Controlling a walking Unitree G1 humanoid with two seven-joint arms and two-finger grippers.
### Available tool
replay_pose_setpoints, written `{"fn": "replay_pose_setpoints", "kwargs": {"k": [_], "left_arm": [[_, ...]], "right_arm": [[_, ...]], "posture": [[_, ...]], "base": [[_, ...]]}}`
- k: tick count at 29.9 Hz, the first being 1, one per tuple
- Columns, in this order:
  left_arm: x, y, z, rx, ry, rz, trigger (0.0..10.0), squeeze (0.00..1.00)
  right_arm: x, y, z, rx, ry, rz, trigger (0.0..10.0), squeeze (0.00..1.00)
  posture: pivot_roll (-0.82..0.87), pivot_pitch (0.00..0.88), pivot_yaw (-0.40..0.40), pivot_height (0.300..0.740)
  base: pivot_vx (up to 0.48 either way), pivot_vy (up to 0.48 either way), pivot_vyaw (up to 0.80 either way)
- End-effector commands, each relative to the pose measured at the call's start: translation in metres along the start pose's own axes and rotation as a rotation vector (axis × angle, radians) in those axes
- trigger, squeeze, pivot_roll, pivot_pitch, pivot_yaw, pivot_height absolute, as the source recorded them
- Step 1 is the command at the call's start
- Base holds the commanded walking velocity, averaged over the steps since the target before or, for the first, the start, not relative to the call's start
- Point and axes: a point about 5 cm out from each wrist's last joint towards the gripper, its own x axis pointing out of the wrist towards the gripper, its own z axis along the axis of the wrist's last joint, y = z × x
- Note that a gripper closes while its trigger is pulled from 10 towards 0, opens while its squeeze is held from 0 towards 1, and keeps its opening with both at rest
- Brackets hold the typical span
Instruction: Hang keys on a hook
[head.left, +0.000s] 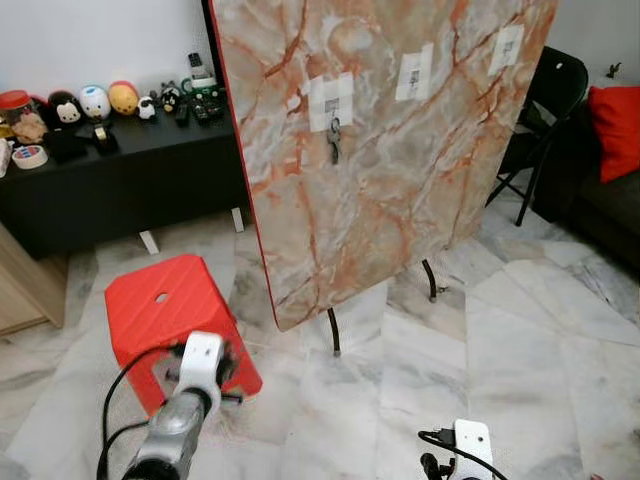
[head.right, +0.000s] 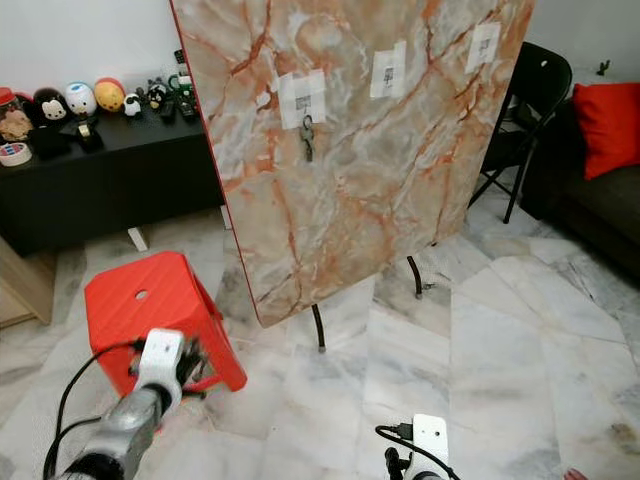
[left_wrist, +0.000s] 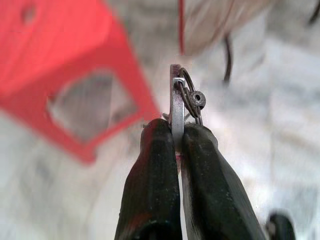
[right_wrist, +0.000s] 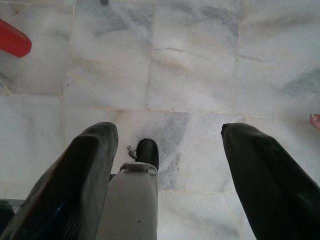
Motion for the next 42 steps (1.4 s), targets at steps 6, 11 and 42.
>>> {"fn": "replay_pose_setpoints", "kwargs": {"k": [6, 11, 42], "left_arm": [[-0.016, 0.01, -0.046, -0.029, 0.189, 0.074, 10.0, 0.0], [-0.02, 0.009, -0.055, -0.031, 0.22, 0.08, 10.0, 0.0], [-0.019, 0.004, -0.057, -0.05, 0.23, 0.076, 10.0, 0.0]], "right_arm": [[0.0, 0.004, 0.0, -0.005, 0.005, 0.014, 10.0, 0.0], [0.001, 0.006, 0.001, -0.033, 0.007, 0.022, 10.0, 0.0], [-0.002, -0.003, -0.012, -0.08, 0.049, 0.023, 10.0, 0.0]], "posture": [[0.03, 0.0, 0.005, 0.723], [0.02, 0.0, 0.006, 0.723], [0.03, 0.0, 0.001, 0.723]], "base": [[0.0, 0.0, 0.0], [0.0, -0.199, 0.0], [0.087, -0.347, 0.27]]}}
